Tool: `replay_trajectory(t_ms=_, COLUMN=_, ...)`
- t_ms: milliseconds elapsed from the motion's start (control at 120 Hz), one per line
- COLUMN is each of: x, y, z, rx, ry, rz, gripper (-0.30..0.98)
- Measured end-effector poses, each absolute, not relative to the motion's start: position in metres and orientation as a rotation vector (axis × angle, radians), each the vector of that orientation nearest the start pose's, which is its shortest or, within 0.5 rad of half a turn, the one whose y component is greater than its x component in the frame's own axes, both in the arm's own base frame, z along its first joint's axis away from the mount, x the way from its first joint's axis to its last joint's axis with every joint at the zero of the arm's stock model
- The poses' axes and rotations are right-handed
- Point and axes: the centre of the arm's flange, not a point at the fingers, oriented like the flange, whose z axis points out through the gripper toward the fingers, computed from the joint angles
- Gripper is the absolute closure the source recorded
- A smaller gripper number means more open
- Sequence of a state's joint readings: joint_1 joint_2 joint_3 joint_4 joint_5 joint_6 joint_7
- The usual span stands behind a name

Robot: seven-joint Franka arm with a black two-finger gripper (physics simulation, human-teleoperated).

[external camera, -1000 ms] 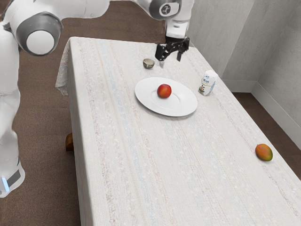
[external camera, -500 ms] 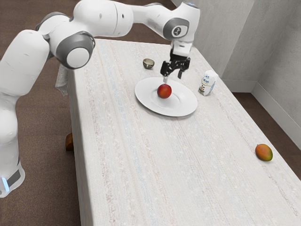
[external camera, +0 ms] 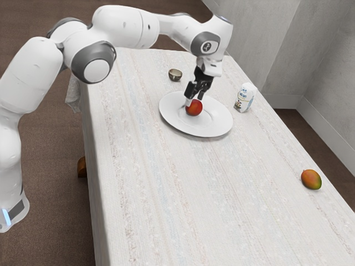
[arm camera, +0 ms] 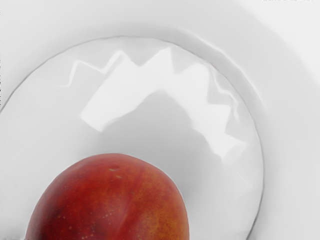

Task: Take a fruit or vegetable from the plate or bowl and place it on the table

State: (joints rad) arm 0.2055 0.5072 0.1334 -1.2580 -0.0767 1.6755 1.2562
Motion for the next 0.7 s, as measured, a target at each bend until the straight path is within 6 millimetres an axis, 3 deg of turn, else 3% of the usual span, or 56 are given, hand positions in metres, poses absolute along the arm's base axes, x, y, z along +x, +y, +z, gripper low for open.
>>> replay_trajectory(t_ms=200, x=0.666, y=0.207, z=0.459, rx=-2.915, ry=1.350, rz=0.094, gripper=0.00)
replay_trajectory(t_ms=383, x=0.663, y=0.228, z=0.459, rx=-2.944, ry=1.265, rz=0.072, gripper=0.00)
replay_trajectory(t_ms=700, x=0.671, y=0.224, z=0.442, rx=-2.957, ry=1.244, rz=0.074, gripper=0.00)
